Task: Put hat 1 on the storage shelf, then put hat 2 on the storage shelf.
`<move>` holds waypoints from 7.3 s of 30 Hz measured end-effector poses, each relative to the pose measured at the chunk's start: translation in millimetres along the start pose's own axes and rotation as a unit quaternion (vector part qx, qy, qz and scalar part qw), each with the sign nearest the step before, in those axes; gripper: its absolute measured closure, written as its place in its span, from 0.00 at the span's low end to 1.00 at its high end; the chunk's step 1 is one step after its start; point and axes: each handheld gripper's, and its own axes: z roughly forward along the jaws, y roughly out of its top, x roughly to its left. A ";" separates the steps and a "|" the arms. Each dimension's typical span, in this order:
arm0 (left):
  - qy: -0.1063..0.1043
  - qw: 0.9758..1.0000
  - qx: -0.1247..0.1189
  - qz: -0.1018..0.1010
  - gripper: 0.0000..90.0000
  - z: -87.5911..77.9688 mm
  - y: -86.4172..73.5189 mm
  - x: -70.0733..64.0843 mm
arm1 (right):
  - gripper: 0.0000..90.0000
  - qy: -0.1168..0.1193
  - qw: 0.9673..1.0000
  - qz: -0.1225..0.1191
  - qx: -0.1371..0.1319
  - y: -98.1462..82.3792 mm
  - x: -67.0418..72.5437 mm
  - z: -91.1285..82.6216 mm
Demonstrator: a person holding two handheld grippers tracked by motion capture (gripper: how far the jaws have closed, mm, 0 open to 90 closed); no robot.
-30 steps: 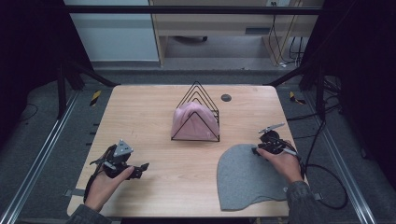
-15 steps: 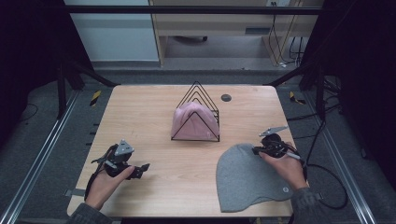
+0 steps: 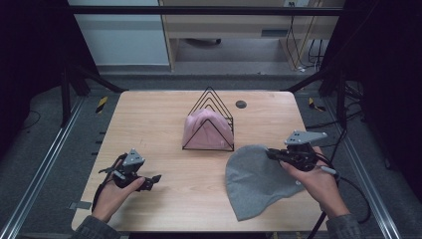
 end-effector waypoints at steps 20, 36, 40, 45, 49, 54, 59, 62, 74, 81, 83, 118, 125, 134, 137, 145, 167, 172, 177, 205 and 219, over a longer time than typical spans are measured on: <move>-0.037 0.999 -0.011 0.019 0.13 0.0 3.5 -12.0 | 0.96 0.008 0.993 -0.071 -0.089 91.3 40.0 -8.4; -0.042 0.997 -0.054 0.024 0.13 -13.9 16.9 -21.6 | 0.96 0.019 0.991 -0.093 -0.093 123.8 60.6 -5.3; -0.052 0.996 -0.064 0.023 0.13 -18.4 22.5 -25.4 | 0.96 0.024 0.991 -0.096 -0.095 127.3 65.1 -6.2; -0.059 0.995 -0.067 0.046 0.14 -28.6 42.8 -32.4 | 0.96 0.025 0.989 -0.105 -0.099 137.5 69.2 -12.5; -0.078 0.993 -0.076 0.053 0.15 -33.0 62.7 -37.0 | 0.96 0.025 0.988 -0.115 -0.102 149.1 73.7 -17.6; -0.089 0.991 -0.080 0.062 0.15 -32.3 83.4 -42.5 | 0.96 0.029 0.986 -0.127 -0.106 162.6 80.5 -22.8; -0.090 0.990 -0.081 0.068 0.17 -30.0 96.6 -44.0 | 0.96 0.037 0.984 -0.137 -0.105 173.5 87.1 -23.4; -0.090 0.990 -0.082 0.070 0.18 -29.7 103.1 -43.9 | 0.96 0.041 0.984 -0.141 -0.104 176.7 90.2 -22.4; -0.099 0.987 -0.094 0.080 0.27 -33.3 134.7 -40.4 | 0.96 0.057 0.982 -0.159 -0.090 182.6 108.2 -9.1; -0.101 0.987 -0.094 0.084 0.28 -28.2 140.3 -39.3 | 0.96 0.070 0.980 -0.163 -0.085 180.5 116.9 0.0; -0.098 0.987 -0.099 0.078 0.28 -25.7 141.2 -38.1 | 0.96 0.074 0.980 -0.164 -0.086 179.5 119.1 1.9; -0.061 0.985 -0.099 0.124 0.97 -93.0 245.8 -46.4 | 0.96 0.006 0.989 -0.061 -0.132 197.2 29.4 -15.9; -0.059 0.984 -0.115 0.121 0.97 -100.9 262.3 -48.6 | 0.96 0.002 0.987 -0.048 -0.151 211.8 19.7 -19.3; -0.042 0.984 -0.120 0.125 0.97 -99.2 281.0 -39.6 | 0.96 -0.010 0.986 -0.033 -0.164 220.9 6.3 -13.0; -0.044 0.984 -0.125 0.119 0.97 -98.1 282.0 -36.9 | 0.96 -0.011 0.985 -0.030 -0.172 222.1 4.5 -11.9; -0.025 0.983 -0.130 0.127 0.97 -91.8 284.0 -35.8 | 0.96 -0.027 0.986 -0.037 -0.163 217.3 6.8 -8.6; -0.020 0.982 -0.166 0.085 0.97 -71.9 298.1 -14.3 | 0.96 -0.058 0.979 -0.001 -0.195 227.9 -7.2 17.8; -0.015 0.983 -0.169 0.075 0.97 -61.4 298.8 -2.3 | 0.96 -0.051 0.976 0.008 -0.209 226.9 -15.3 24.3; -0.010 0.980 -0.180 0.081 0.97 -53.6 296.0 3.0 | 0.96 -0.053 0.975 0.003 -0.215 227.2 -21.0 33.0; 0.012 0.980 -0.179 0.087 0.97 -4.1 301.1 21.2 | 0.96 -0.079 0.977 0.015 -0.197 227.0 -51.1 67.3; 0.014 0.985 -0.148 0.092 0.97 5.6 287.7 17.9 | 0.96 -0.066 0.983 0.016 -0.172 207.4 -47.1 82.4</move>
